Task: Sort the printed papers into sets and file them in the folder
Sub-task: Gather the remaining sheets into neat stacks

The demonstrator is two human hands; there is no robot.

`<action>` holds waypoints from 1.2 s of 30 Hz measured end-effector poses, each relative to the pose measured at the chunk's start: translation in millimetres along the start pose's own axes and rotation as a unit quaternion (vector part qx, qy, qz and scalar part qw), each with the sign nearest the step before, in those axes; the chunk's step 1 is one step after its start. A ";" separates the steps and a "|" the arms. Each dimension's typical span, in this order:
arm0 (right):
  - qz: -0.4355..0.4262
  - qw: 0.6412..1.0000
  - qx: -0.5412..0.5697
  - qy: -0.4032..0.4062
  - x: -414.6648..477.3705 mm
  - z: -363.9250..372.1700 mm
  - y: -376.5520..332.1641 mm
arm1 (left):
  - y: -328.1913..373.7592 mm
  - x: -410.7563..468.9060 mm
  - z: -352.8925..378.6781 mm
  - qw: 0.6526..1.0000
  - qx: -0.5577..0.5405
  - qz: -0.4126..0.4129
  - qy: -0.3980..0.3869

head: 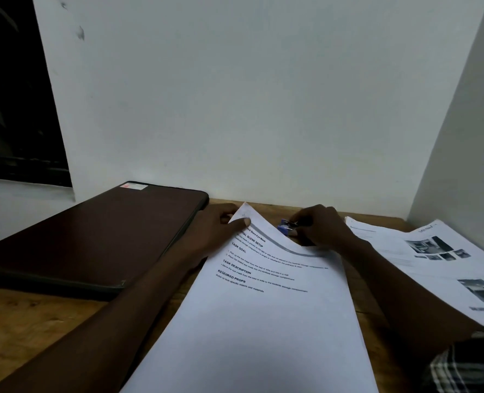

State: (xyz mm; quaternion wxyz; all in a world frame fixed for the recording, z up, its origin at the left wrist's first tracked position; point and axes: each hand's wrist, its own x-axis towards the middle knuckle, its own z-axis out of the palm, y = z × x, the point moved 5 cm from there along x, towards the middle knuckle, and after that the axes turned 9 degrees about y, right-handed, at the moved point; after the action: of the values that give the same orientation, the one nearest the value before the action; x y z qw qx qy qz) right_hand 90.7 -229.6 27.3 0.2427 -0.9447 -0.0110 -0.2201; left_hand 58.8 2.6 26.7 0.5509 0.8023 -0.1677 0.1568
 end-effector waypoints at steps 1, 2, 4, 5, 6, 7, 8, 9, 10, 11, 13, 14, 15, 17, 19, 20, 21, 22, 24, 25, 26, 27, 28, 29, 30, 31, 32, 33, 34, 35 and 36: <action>-0.005 1.000 -0.001 -0.001 -0.6 1.7 -3.0 | -0.4 1.5 -0.3 1.000 0.001 0.006 0.011; -0.009 1.000 -0.002 -0.002 -1.3 3.5 -5.6 | 2.0 1.6 -1.6 1.000 0.001 0.012 0.023; -0.009 1.000 0.005 -0.003 -2.8 5.6 -8.7 | 2.8 3.2 -1.9 0.999 -0.010 0.004 0.032; -0.011 1.000 0.009 0.000 -3.2 5.0 -10.5 | 1.2 3.7 -1.8 0.999 -0.026 -0.009 0.034; -0.016 1.000 0.016 0.009 -3.1 1.7 -12.9 | 0.5 4.2 -1.8 0.998 -0.049 -0.028 0.036; -0.023 0.999 0.029 0.019 -3.0 -3.3 -16.8 | -3.3 5.4 -1.9 0.994 -0.085 -0.053 0.039; -0.031 0.998 0.047 0.029 -3.5 -9.6 -22.9 | -4.7 4.9 -2.3 0.988 -0.127 -0.082 0.039; -0.045 0.996 0.065 0.035 -5.8 -18.2 -31.6 | -5.5 4.2 -1.7 0.980 -0.167 -0.105 0.034; -0.060 0.995 0.079 0.032 -8.6 -24.3 -41.4 | -4.1 2.2 -0.9 0.971 -0.204 -0.123 0.025; -0.079 0.993 0.087 0.019 -12.9 -29.8 -52.0 | -4.0 2.2 0.4 0.963 -0.233 -0.132 0.016; -0.100 0.990 0.092 -0.029 -21.4 -32.7 -69.9 | -1.4 1.2 2.1 0.954 -0.268 -0.134 0.010; -0.103 0.989 0.095 -0.047 -25.7 -32.0 -76.2 | 1.6 -0.4 2.4 0.953 -0.274 -0.131 0.011; -0.103 0.988 0.098 -0.053 -28.4 -29.8 -79.9 | 3.3 -1.6 2.1 0.954 -0.272 -0.126 0.014; -0.112 0.988 0.098 -0.028 -30.4 -29.5 -84.5 | 6.1 -3.6 1.7 0.957 -0.265 -0.122 0.014; -0.128 0.987 0.094 0.000 -31.8 -30.4 -88.0 | 6.0 -4.7 0.4 0.954 -0.272 -0.126 0.009; -0.133 0.987 0.093 0.007 -32.8 -30.9 -89.8 | 6.4 -5.2 -0.5 0.952 -0.277 -0.127 0.010; -0.136 0.986 0.094 0.011 -34.1 -31.8 -91.4 | 5.9 -5.2 -0.8 0.951 -0.283 -0.126 0.012; -0.136 0.986 0.096 0.013 -34.7 -32.4 -92.0 | 5.8 -5.1 -0.3 0.948 -0.290 -0.128 0.012; -0.136 0.986 0.098 0.013 -35.6 -33.6 -91.7 | 7.8 -5.7 1.4 0.947 -0.294 -0.128 0.017; -0.136 0.986 0.097 0.014 -35.9 -34.0 -91.6 | 8.5 -5.7 1.9 0.948 -0.290 -0.127 0.019; -0.135 0.986 0.098 0.016 -36.2 -34.4 -91.2 | 8.3 -5.4 3.0 0.948 -0.289 -0.130 0.022; -0.135 0.986 0.101 0.019 -36.5 -34.5 -90.9 | 8.1 -4.8 3.3 0.949 -0.286 -0.130 0.025; -0.132 0.985 0.105 0.021 -36.5 -33.9 -90.6 | 7.9 -4.1 2.8 0.950 -0.283 -0.127 0.028; -0.128 0.985 0.110 0.024 -36.9 -33.2 -89.9 | 7.5 -3.8 2.8 0.952 -0.277 -0.125 0.028; -0.124 0.985 0.115 0.026 -37.3 -32.7 -89.6 | 7.7 -3.9 3.0 0.954 -0.272 -0.126 0.027; -0.123 0.985 0.121 0.028 -37.7 -32.2 -89.5 | 7.4 -3.9 2.7 0.955 -0.269 -0.127 0.027; -0.122 0.984 0.124 0.032 -38.1 -31.9 -89.8 | 6.9 -3.7 2.5 0.955 -0.267 -0.127 0.027; -0.124 0.984 0.124 0.037 -38.4 -32.0 -90.2 | 6.9 -3.5 2.6 0.955 -0.266 -0.127 0.025; -0.126 0.984 0.121 0.043 -38.4 -31.8 -90.6 | 6.4 -3.6 2.3 0.954 -0.268 -0.131 0.024; -0.127 0.984 0.117 0.047 -38.6 -31.7 -90.9 | 6.3 -3.6 2.0 0.953 -0.270 -0.132 0.024; -0.127 0.984 0.114 0.051 -38.7 -31.5 -91.2 | 5.9 -3.5 1.5 0.953 -0.271 -0.132 0.024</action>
State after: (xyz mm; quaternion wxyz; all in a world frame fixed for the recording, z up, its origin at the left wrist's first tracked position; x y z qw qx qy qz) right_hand 31.2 -160.4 77.1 0.3190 -0.8893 -0.1437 -0.2945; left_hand 53.1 -0.5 29.6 0.7672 0.6340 -0.0834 0.0502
